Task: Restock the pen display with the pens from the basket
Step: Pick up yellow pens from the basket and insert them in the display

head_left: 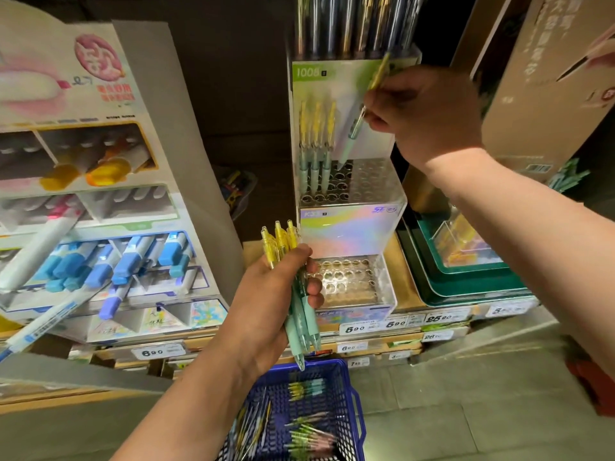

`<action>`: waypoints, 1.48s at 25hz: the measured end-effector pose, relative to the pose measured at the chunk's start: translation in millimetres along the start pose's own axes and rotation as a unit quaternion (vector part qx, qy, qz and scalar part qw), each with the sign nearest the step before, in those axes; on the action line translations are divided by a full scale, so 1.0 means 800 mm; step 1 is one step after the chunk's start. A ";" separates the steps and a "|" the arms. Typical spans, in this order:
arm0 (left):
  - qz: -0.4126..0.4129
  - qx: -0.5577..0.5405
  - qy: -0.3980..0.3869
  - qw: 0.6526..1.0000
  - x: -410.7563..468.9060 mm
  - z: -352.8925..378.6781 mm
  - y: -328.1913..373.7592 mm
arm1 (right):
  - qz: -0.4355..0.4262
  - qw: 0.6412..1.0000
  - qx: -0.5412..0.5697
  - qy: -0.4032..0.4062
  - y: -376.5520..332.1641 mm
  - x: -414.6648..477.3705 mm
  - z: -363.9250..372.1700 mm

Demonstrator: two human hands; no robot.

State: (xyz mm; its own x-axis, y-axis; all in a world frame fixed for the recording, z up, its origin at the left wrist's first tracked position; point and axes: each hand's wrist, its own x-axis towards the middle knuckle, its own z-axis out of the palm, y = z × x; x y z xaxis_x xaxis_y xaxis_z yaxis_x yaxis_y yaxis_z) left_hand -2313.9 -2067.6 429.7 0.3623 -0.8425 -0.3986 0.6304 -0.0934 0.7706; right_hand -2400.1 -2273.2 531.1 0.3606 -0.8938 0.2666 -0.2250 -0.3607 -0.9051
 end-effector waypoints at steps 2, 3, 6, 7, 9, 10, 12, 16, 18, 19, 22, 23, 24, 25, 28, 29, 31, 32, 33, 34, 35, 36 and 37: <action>0.004 0.008 0.013 1.000 0.001 0.000 -0.001 | -0.034 0.995 -0.089 -0.012 0.005 -0.002 0.005; 0.003 0.005 0.013 1.000 0.001 0.000 -0.001 | -0.053 0.989 -0.139 -0.028 0.007 -0.004 0.008; -0.005 -0.022 0.003 1.000 0.000 -0.001 0.000 | -0.074 0.965 -0.240 -0.072 0.015 -0.009 0.019; -0.005 -0.027 -0.002 1.000 0.000 -0.001 0.001 | -0.077 0.961 -0.254 -0.078 0.018 -0.009 0.022; 0.004 -0.021 -0.019 1.000 -0.001 -0.001 0.002 | -0.080 0.957 -0.266 -0.079 0.017 -0.010 0.025; 0.011 -0.013 -0.027 1.000 -0.001 -0.001 0.002 | -0.077 0.955 -0.274 -0.080 0.016 -0.010 0.026; 0.018 0.001 -0.032 0.999 -0.002 -0.001 0.002 | -0.061 0.950 -0.295 -0.084 0.014 -0.011 0.025; 0.030 0.018 -0.034 0.999 -0.002 0.001 0.003 | 0.023 0.946 -0.290 -0.142 0.008 -0.045 0.019; 0.041 0.020 -0.048 0.998 -0.001 0.002 0.005 | 0.066 0.930 -0.240 -0.271 0.008 -0.076 0.022; 0.047 0.020 -0.056 0.997 -0.001 0.003 0.006 | 0.097 0.921 -0.184 -0.330 0.010 -0.089 0.024; 0.051 0.020 -0.061 0.997 -0.002 0.002 0.005 | 0.169 0.917 -0.023 -0.360 0.019 -0.102 0.027; 0.049 0.019 -0.059 0.997 -0.002 0.002 0.004 | 0.177 0.921 -0.002 -0.348 0.021 -0.102 0.026; 0.047 0.016 -0.053 0.997 -0.002 0.002 0.002 | 0.187 0.924 0.022 -0.331 0.020 -0.102 0.026; 0.043 0.010 -0.044 0.998 -0.001 0.001 0.001 | 0.193 0.932 0.048 -0.304 0.018 -0.100 0.027; 0.031 -0.017 -0.020 0.999 0.003 -0.002 0.001 | 0.165 0.961 0.155 -0.161 0.003 -0.080 0.025; 0.028 -0.026 -0.018 0.999 0.005 -0.003 0.001 | 0.122 0.972 0.163 -0.117 -0.002 -0.068 0.023; 0.018 -0.043 -0.017 0.999 0.006 -0.003 0.002 | 0.030 0.992 0.111 -0.052 -0.012 -0.044 0.021; 0.011 -0.048 -0.015 0.999 0.006 -0.003 0.003 | -0.004 0.996 0.080 -0.035 -0.016 -0.036 0.022; 0.005 -0.051 -0.013 0.999 0.006 -0.002 0.003 | -0.025 0.998 0.056 -0.022 -0.017 -0.030 0.025; 0.000 -0.053 -0.011 0.999 0.007 -0.002 0.004 | -0.038 0.998 0.043 -0.015 -0.017 -0.026 0.029; -0.004 -0.052 -0.007 0.999 0.007 -0.002 0.004 | -0.048 0.998 0.029 -0.011 -0.015 -0.022 0.034; -0.007 -0.051 -0.003 0.999 0.008 -0.002 0.005 | -0.059 0.998 0.016 -0.009 -0.012 -0.020 0.038; -0.011 -0.049 0.001 0.999 0.008 -0.002 0.005 | -0.069 0.998 0.003 -0.008 -0.010 -0.018 0.042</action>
State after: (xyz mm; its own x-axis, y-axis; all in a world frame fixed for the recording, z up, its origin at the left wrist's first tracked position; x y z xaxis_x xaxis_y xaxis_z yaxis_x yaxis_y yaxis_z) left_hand -2308.3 -2072.6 429.6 0.3495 -0.8396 -0.4159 0.7028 -0.0586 0.7089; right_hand -2373.1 -2248.8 523.9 0.4028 -0.8309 0.3839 -0.1669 -0.4791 -0.8618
